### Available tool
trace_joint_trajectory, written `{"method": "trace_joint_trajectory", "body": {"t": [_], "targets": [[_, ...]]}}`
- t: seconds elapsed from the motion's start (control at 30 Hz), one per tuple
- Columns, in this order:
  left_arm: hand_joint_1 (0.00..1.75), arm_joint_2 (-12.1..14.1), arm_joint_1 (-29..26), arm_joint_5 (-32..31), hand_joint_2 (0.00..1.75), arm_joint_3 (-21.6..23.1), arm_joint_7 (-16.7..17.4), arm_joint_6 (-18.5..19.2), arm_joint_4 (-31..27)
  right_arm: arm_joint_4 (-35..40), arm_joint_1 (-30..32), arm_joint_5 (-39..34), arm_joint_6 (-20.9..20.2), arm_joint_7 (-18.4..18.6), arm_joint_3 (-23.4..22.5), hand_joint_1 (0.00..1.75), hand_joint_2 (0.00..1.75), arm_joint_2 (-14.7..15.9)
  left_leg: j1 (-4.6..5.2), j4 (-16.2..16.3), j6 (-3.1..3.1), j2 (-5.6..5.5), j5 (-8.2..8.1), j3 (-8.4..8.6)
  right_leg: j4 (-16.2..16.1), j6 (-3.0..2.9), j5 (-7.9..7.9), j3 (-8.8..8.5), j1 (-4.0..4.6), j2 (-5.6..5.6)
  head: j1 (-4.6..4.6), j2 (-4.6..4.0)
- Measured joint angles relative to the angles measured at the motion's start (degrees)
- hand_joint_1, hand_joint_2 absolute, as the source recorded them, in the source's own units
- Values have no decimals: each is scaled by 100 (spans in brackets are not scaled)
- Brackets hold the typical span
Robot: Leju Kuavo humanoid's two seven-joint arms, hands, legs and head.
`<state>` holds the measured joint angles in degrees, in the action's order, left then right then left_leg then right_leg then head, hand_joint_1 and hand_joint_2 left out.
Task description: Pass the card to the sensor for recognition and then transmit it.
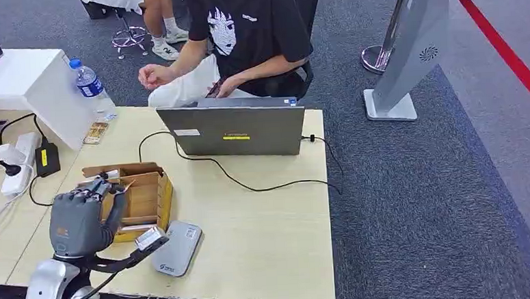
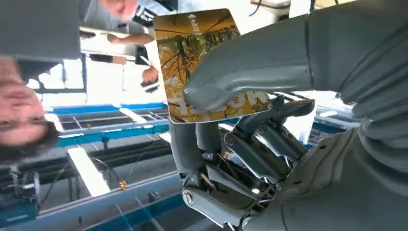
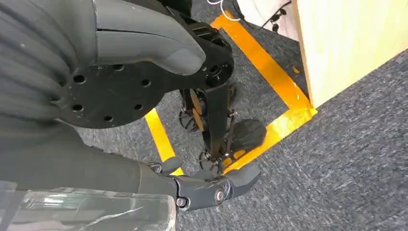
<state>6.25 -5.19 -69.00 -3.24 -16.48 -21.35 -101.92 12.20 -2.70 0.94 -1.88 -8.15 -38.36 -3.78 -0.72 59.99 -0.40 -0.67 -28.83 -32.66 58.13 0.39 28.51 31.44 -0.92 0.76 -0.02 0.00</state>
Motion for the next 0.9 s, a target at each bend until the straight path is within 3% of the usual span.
{"method": "trace_joint_trajectory", "body": {"t": [0.3,0.6,0.63,0.9], "targets": [[175,26,664,-269,175,-288,371,299,76,0,-34,277,-52,15,0,0,175,0,1,0,1,0,8,-1,0,-3,-5,0,-1,0,2,0],[171,70,1036,-238,175,-435,439,313,337,0,-52,376,-76,35,0,0,175,0,1,0,1,0,8,-2,0,2,-9,0,-1,1,2,0],[5,68,1043,-197,175,-450,411,284,361,0,-55,380,-76,35,0,0,175,0,1,0,1,0,8,-2,0,2,-9,1,-1,1,2,0],[0,-70,1017,496,175,-636,-147,190,505,0,-56,441,-81,61,0,0,175,0,1,0,1,1,9,-4,0,2,-9,1,-1,1,2,0]]}}
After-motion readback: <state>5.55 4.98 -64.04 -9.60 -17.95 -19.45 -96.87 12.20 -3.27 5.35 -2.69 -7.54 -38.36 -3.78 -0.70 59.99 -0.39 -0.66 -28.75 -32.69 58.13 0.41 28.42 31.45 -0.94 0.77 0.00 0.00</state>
